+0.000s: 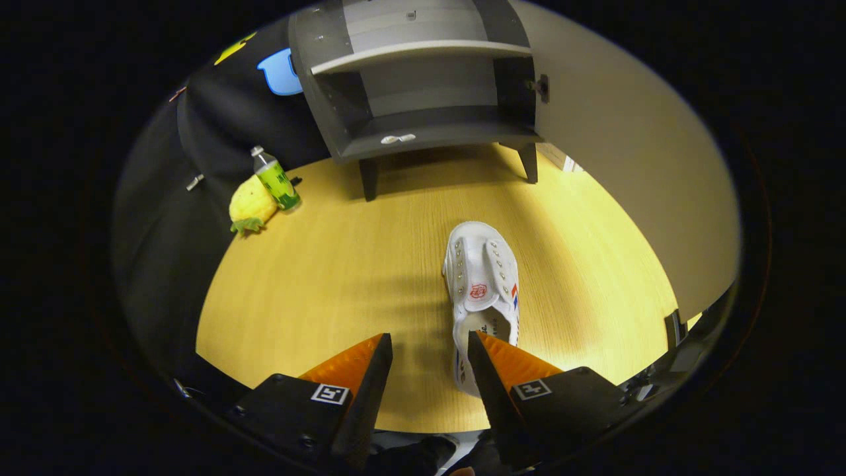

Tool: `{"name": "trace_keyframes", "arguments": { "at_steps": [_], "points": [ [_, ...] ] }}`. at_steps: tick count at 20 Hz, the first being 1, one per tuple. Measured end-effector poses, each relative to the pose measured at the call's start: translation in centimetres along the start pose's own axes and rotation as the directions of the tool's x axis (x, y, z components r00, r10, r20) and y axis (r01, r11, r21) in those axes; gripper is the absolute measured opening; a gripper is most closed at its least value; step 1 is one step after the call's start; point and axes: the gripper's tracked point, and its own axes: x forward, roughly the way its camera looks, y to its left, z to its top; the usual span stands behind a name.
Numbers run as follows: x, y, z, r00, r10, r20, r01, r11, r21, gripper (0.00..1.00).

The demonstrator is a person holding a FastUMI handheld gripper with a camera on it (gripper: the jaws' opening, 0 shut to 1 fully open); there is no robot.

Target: Open the shoe cabinet door, grab the shoes and put them into the shoe cabinet, then close the shoe cabinet door.

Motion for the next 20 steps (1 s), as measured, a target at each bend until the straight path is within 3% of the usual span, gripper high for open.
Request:
{"name": "trace_keyframes", "arguments": {
  "at_steps": [3, 7, 8, 12, 13, 14, 15, 17, 20],
  "points": [
    [3.0, -0.9, -1.0, 1.000, -0.029, -0.001, 0.029, 1.000, 0.006, 0.75],
    [5.6, -1.7, 0.7, 0.994, -0.050, 0.095, 0.047, 0.998, 0.034, 0.59],
    [6.6, -1.7, 1.4, 0.990, -0.065, 0.128, 0.062, 0.998, 0.032, 0.51],
    [8.7, -2.6, 3.8, 0.964, -0.112, 0.239, 0.107, 0.994, 0.034, 0.48],
    [6.6, -2.9, 4.2, 0.957, -0.124, 0.261, 0.118, 0.992, 0.040, 0.34],
    [9.5, -2.8, 4.4, 0.956, -0.110, 0.272, 0.106, 0.994, 0.031, 0.20],
    [9.0, -2.5, 4.6, 0.955, -0.092, 0.284, 0.091, 0.996, 0.016, 0.19],
    [9.5, -2.3, 5.1, 0.958, -0.058, 0.281, 0.056, 0.998, 0.015, 0.06],
    [8.0, -2.7, 6.5, 0.957, -0.037, 0.289, 0.031, 0.999, 0.023, 0.06]
  ]
}}
